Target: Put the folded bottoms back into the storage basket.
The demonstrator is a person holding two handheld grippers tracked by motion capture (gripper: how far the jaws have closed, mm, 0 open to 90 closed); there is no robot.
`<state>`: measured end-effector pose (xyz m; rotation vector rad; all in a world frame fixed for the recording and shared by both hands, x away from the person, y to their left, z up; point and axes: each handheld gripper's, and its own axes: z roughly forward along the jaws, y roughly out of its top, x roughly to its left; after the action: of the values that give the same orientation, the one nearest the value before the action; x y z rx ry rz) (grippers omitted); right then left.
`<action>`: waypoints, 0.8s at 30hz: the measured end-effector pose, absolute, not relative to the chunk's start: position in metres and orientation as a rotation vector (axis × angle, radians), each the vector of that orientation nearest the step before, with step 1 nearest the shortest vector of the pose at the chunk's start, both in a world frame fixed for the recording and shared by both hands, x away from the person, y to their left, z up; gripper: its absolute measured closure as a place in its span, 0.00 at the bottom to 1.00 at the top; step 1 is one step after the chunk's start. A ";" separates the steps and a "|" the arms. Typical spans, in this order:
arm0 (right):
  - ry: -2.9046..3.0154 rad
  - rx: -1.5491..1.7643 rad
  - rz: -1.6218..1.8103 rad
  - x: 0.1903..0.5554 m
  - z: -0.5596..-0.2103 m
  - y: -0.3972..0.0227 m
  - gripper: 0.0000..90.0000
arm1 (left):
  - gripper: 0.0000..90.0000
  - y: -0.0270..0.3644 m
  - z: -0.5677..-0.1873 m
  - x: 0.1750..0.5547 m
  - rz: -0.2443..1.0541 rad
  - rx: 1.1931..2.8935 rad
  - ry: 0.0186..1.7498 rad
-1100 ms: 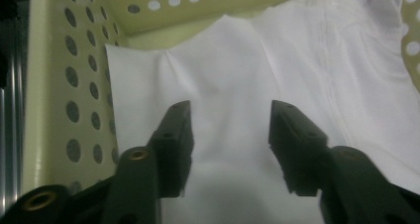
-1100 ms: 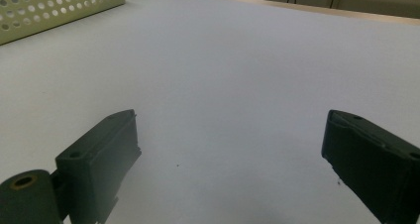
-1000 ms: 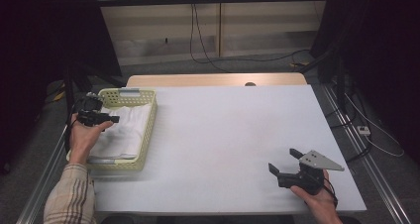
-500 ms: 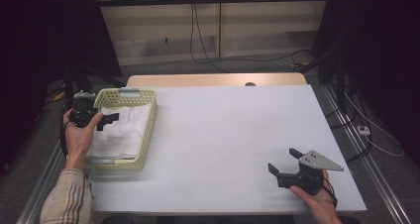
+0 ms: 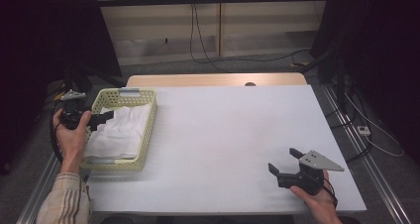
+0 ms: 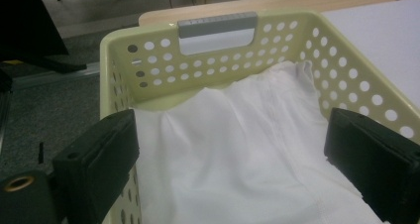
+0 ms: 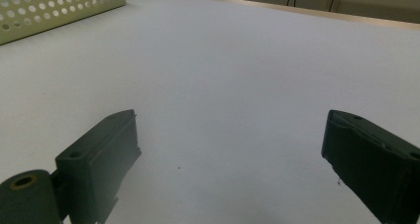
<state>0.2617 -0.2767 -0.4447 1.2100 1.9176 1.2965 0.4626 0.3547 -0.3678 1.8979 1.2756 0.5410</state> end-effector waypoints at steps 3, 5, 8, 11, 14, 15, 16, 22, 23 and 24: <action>1.917 1.206 1.299 0.261 -0.444 -0.277 0.08 | 0.08 0.357 -0.366 0.459 0.549 1.883 1.267; 1.917 1.208 1.299 0.261 -0.444 -0.277 0.08 | 0.08 0.357 -0.365 0.455 0.549 1.884 1.253; 1.915 1.208 1.301 0.262 -0.444 -0.277 0.08 | 0.07 0.358 -0.363 0.450 0.510 1.885 1.237; 1.918 1.200 1.303 0.261 -0.444 -0.277 0.08 | 0.07 0.360 -0.361 0.446 0.527 1.861 1.232; 1.910 1.204 1.306 0.261 -0.444 -0.277 0.08 | 0.07 0.362 -0.360 0.443 0.533 1.848 1.227; 1.910 1.204 1.304 0.261 -0.444 -0.277 0.07 | 0.07 0.363 -0.360 0.442 0.536 1.849 1.225; 1.910 1.205 1.304 0.261 -0.444 -0.277 0.07 | 0.07 0.363 -0.361 0.441 0.535 1.848 1.227; 1.910 1.209 1.305 0.262 -0.444 -0.277 0.07 | 0.08 0.366 -0.361 0.433 0.548 1.856 1.255; 1.909 1.210 1.306 0.262 -0.444 -0.277 0.07 | 0.08 0.366 -0.361 0.432 0.546 1.852 1.261; 1.909 1.209 1.306 0.262 -0.444 -0.277 0.07 | 0.08 0.366 -0.362 0.430 0.541 1.852 1.263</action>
<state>0.2617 -0.2767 -0.4441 1.2093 1.9085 1.3057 0.4302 0.3658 -0.3618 1.8523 1.2626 0.5405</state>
